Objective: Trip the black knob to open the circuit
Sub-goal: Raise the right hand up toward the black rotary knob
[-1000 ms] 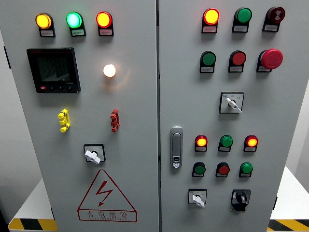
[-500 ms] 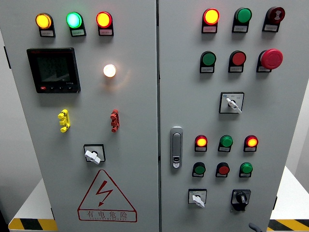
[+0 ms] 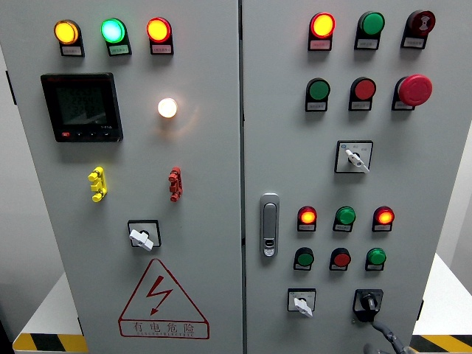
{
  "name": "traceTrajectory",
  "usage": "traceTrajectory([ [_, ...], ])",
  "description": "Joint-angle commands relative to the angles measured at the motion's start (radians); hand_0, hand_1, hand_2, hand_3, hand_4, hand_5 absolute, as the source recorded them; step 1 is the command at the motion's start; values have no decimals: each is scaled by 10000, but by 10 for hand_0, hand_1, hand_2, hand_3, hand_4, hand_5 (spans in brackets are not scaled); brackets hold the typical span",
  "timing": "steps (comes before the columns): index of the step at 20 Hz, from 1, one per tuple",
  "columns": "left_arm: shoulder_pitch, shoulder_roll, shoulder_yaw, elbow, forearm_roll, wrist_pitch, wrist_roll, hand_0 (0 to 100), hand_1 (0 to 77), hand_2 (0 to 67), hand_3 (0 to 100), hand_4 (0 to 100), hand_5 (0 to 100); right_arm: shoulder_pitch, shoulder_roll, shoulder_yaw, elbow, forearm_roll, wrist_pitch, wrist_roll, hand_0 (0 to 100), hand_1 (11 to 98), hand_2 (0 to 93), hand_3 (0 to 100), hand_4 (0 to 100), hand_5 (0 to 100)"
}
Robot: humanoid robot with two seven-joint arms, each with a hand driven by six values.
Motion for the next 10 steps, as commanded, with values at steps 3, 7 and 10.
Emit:
traceTrajectory([
  [3,13,-8,0,0,0,0,0,0,30,129,214,67,15,60,-13,0,-104,0,0,-2,736,462,0,831,871,1000],
  [7,-2,7,0,0,0,0,0,0,30,129,214,67,15,76,-90,31,-180,15,0,-2,740,461,0,832,872,1000],
  [10,-2,-8,0,0,0,0,0,0,29,129,214,67,15,91,-151,138,-242,15,-15,13,744,460,0,832,874,1000],
])
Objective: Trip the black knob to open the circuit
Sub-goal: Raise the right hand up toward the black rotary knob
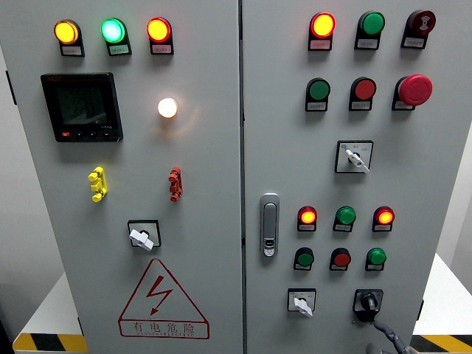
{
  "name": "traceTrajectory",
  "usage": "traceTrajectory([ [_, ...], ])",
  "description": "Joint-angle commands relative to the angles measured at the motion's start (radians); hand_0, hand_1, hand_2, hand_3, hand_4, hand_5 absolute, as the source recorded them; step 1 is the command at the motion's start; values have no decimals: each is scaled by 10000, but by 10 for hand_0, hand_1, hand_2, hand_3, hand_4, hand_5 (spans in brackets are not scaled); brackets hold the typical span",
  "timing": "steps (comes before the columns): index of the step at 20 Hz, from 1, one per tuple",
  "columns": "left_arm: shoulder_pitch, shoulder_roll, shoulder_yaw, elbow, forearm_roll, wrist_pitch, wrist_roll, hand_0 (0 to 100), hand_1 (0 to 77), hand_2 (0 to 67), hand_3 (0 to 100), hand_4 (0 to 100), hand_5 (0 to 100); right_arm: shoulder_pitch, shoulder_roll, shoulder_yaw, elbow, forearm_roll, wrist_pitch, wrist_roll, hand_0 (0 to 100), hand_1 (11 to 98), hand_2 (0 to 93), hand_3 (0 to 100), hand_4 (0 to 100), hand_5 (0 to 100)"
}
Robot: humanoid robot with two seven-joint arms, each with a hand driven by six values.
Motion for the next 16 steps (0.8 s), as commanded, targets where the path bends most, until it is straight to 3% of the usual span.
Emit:
traceTrajectory([
  [1,-1,3,0,0,0,0,0,0,30,129,214,67,15,6,-27,58,-32,-1,0,0,745,459,0,832,874,1000],
  [3,-1,-12,0,0,0,0,0,0,30,129,214,67,15,6,-58,73,-32,-1,0,0,746,459,0,832,875,1000],
  [7,-1,-12,0,0,0,0,0,0,30,129,214,67,15,98,-42,73,14,-1,0,-1,749,458,0,833,875,1000],
  [13,-1,3,0,0,0,0,0,0,31,129,214,67,15,298,49,-34,45,-1,0,-138,753,456,0,836,875,1000],
  [16,-1,-12,0,0,0,0,0,0,30,129,214,67,15,283,50,-49,91,-1,0,-139,755,455,0,838,875,1000],
])
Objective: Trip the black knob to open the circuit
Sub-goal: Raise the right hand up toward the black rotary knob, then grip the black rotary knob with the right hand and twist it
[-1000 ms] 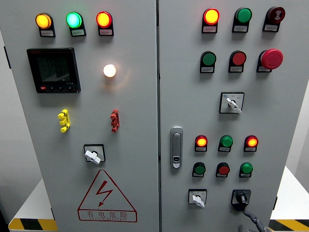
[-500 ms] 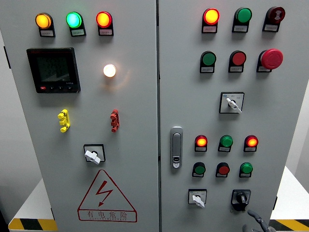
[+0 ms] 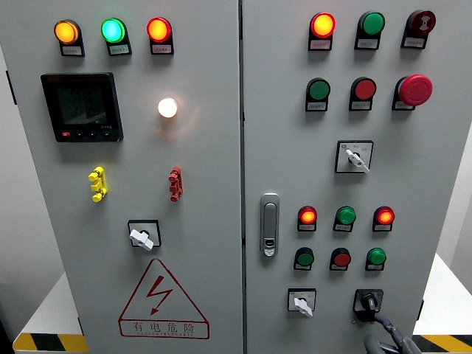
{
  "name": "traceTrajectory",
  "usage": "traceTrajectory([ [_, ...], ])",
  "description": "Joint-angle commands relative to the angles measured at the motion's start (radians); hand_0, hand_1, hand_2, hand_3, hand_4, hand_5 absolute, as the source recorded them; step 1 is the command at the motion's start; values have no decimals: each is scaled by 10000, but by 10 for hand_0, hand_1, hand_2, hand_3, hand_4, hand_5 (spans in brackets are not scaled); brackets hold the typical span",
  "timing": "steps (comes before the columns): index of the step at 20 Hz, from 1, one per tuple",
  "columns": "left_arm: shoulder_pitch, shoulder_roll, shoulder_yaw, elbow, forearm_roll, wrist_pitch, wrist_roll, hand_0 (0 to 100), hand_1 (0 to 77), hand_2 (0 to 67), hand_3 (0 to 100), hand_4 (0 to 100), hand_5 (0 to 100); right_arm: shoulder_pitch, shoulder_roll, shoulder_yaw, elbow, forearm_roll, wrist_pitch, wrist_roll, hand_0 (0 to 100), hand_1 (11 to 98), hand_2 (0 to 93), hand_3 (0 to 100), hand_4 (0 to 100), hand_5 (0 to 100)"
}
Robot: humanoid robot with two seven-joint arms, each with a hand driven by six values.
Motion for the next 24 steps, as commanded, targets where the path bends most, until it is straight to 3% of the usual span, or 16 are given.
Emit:
traceTrajectory([
  [1,1,3,0,0,0,0,0,0,30,129,214,67,15,-13,19,-33,24,-1,1,-4,755,455,0,838,875,1000],
  [15,1,-12,0,0,0,0,0,0,30,129,214,67,15,-29,111,-187,86,-1,1,-127,765,447,0,850,885,1000],
  [24,1,-12,0,0,0,0,0,0,30,129,214,67,15,2,111,-263,162,30,1,-173,768,445,0,853,890,1000],
])
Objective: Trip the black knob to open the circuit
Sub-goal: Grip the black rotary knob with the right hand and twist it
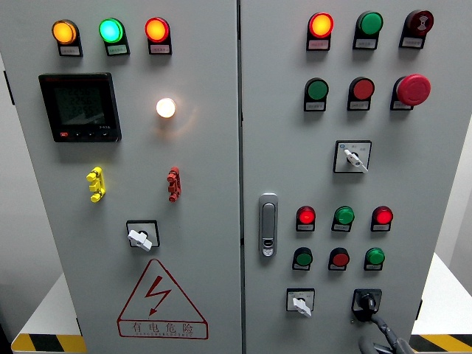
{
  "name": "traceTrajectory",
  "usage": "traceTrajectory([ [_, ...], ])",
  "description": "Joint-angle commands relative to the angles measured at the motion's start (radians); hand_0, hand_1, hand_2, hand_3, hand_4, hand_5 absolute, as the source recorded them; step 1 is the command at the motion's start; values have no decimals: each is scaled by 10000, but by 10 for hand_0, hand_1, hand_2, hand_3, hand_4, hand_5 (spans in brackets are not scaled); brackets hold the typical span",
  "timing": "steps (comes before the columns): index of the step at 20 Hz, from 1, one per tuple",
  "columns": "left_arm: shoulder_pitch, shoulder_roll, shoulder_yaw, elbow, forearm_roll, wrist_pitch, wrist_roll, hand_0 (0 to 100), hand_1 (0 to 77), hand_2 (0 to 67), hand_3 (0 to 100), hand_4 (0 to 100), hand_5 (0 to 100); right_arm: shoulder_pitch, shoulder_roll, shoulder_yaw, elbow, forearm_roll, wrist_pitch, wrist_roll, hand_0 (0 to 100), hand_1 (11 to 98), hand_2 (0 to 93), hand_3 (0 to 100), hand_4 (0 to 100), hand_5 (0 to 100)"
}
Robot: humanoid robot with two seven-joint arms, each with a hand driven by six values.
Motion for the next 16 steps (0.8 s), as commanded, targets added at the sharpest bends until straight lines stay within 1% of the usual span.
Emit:
traceTrajectory([
  [1,0,0,0,0,0,0,0,0,31,129,214,67,15,22,1,-30,69,46,2,-61,768,445,0,853,890,1000],
  [2,0,0,0,0,0,0,0,0,31,129,214,67,15,22,1,-30,69,46,2,-91,769,445,0,853,891,1000],
  [3,0,0,0,0,0,0,0,0,31,129,214,67,15,22,16,-45,69,46,2,-92,769,445,0,854,894,1000],
  [16,0,0,0,0,0,0,0,0,32,129,214,67,15,22,16,-184,207,46,2,-122,771,444,0,862,899,1000],
])
